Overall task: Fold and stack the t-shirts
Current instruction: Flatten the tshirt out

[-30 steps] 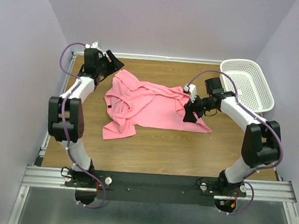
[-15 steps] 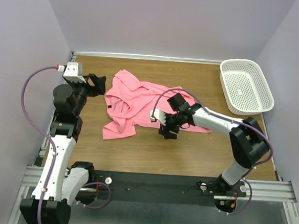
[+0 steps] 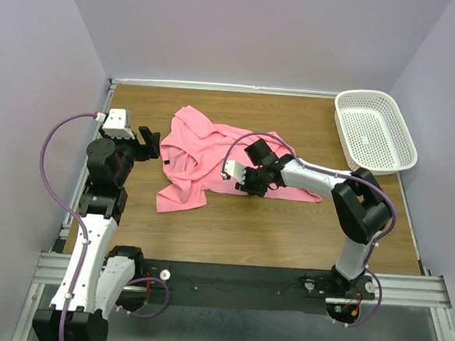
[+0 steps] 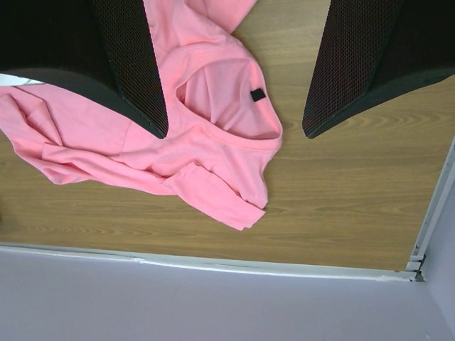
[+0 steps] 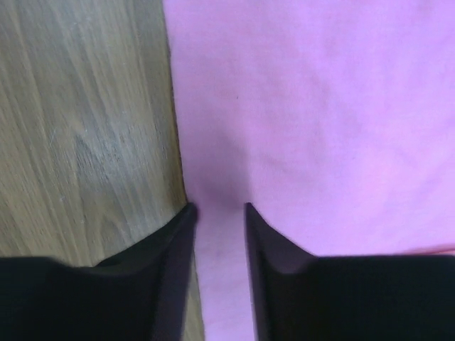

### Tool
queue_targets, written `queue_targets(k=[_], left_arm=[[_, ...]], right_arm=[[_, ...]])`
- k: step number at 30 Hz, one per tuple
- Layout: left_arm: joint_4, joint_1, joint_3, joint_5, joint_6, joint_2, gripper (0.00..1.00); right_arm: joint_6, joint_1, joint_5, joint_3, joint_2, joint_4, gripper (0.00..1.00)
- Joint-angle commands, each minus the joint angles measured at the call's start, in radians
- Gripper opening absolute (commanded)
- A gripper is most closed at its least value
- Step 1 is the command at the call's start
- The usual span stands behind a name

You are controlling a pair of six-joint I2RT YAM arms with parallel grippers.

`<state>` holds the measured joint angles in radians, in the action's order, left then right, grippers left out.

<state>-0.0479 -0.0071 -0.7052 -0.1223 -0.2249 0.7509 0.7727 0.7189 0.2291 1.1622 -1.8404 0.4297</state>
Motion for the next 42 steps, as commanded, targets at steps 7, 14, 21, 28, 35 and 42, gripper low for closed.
queue_targets(k=[7, 14, 21, 28, 35, 42], left_arm=[[0.005, -0.001, -0.013, 0.032, 0.018, -0.036, 0.84], [0.008, -0.001, -0.011, 0.018, 0.016, -0.042, 0.84], [0.026, -0.001, 0.003, -0.029, 0.009, -0.018, 0.86], [0.053, -0.001, 0.033, -0.235, -0.126, 0.178, 0.89], [-0.001, -0.082, -0.002, -0.309, -0.093, 0.387, 0.75], [-0.055, -0.156, -0.043, -0.200, -0.047, 0.423, 0.72]], right_arm=[[0.037, 0.008, 0.053, -0.059, 0.055, 0.077, 0.01], [0.382, 0.010, 0.133, -0.203, 0.291, 0.509, 0.01], [0.349, 0.008, 0.084, -0.329, 0.510, 0.560, 0.19], [-0.076, -0.163, 0.124, -0.217, 0.601, 0.178, 0.62], [-0.340, -0.469, 0.294, -0.050, 0.385, 0.037, 0.62], [-0.166, -0.366, 0.443, 0.005, 0.262, 0.113, 0.60]])
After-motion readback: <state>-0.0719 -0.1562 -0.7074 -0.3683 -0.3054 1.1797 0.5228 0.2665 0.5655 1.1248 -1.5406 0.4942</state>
